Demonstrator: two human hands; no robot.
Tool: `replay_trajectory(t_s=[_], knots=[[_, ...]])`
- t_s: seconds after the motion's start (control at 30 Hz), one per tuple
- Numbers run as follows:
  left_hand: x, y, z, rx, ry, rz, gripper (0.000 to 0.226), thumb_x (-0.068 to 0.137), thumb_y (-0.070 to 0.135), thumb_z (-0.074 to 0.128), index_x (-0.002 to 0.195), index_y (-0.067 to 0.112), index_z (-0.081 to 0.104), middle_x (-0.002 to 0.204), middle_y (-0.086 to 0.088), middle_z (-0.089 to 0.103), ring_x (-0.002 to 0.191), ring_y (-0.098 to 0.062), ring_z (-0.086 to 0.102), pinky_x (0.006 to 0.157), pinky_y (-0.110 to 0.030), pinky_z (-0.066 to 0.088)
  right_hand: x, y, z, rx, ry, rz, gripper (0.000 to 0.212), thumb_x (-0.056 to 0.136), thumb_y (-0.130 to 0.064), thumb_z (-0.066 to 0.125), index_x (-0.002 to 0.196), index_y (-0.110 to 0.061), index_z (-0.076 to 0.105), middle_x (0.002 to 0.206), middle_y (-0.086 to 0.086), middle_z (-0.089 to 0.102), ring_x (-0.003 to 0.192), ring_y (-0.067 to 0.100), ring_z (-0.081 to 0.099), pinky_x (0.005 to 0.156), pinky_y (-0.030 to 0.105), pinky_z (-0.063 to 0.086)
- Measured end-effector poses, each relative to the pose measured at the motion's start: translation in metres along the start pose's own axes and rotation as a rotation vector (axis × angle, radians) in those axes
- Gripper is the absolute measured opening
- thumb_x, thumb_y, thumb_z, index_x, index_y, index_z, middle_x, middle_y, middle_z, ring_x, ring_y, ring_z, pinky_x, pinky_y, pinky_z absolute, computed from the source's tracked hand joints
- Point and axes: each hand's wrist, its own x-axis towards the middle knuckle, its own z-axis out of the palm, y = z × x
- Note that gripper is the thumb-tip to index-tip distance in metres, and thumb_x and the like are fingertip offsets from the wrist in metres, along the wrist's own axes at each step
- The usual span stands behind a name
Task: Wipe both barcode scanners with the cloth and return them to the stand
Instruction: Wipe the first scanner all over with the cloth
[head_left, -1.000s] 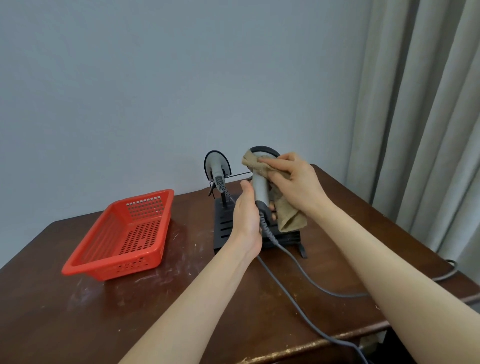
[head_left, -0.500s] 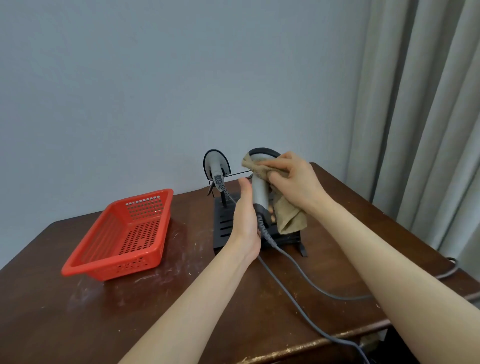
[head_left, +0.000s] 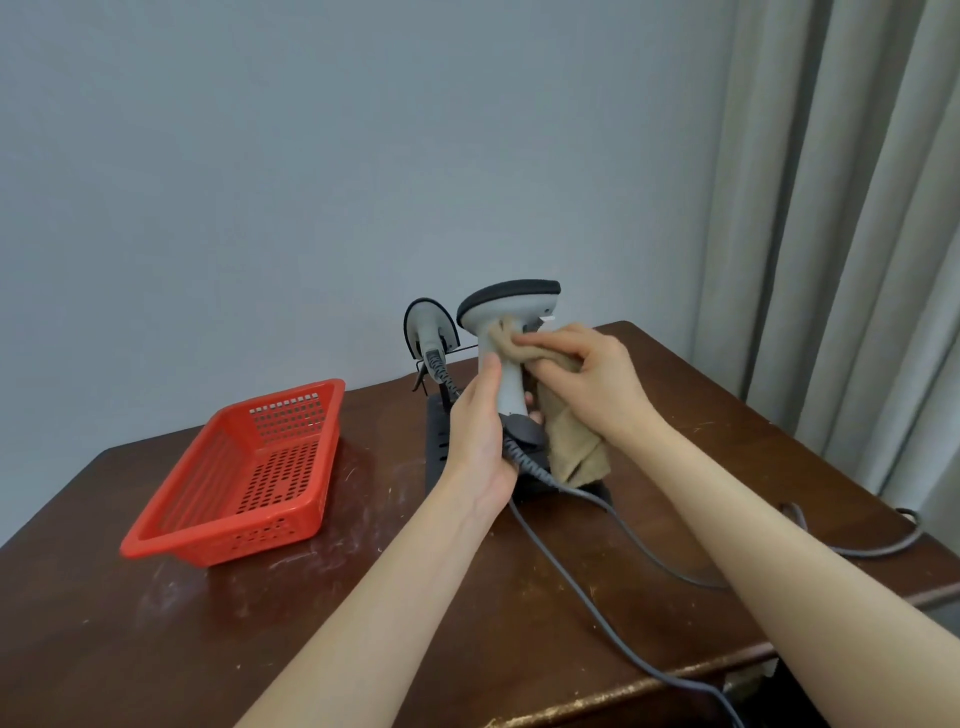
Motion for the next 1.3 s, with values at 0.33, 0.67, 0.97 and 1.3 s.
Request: replay_trajectory(t_s=[0.33,0.67,0.97,1.3], knots=[[0.004,0.017,-0.001,0.157,0.060,0.098,0.037,0.097,0.038,0.049,0.093,0.007,0.067,0.090,-0.013,0.070,0.084,-0.025,0.067,0.082,-0.039,0.054,-0.025,0.000,0.003,0.131,-0.093,-0.028,0.038,0.079,0.000,0.064,0.099,-0.031,0.072,0.087,-0.006,0.066,0.084,0.005,0.061,0.078,0.019,0.047],[0.002,0.006,0.002,0.080,0.042,0.038,0.032,0.100,0.034,0.044,0.102,0.008,0.062,0.075,-0.007,0.066,0.057,-0.013,0.059,0.046,-0.024,0.048,0.012,-0.007,-0.001,0.143,0.098,0.099,0.039,0.084,-0.001,0.055,0.109,-0.027,0.069,0.108,-0.005,0.068,0.103,0.005,0.060,0.091,0.018,0.045],[0.006,0.007,0.000,0.030,0.088,0.022,0.058,0.093,0.050,0.047,0.119,0.000,0.060,0.118,-0.023,0.064,0.108,-0.039,0.063,0.099,-0.053,0.046,-0.031,-0.003,0.010,0.250,0.005,-0.014,0.034,0.079,0.003,0.066,0.099,-0.024,0.073,0.094,0.000,0.065,0.091,0.009,0.061,0.080,0.016,0.048],[0.006,-0.005,0.001,0.013,0.002,0.045,0.039,0.098,0.043,0.044,0.106,0.012,0.066,0.096,-0.012,0.069,0.090,-0.028,0.065,0.085,-0.044,0.051,-0.007,-0.010,0.007,-0.182,0.027,-0.093,0.028,0.082,-0.019,0.061,0.107,-0.029,0.071,0.090,-0.008,0.051,0.082,0.010,0.053,0.074,0.033,0.049]])
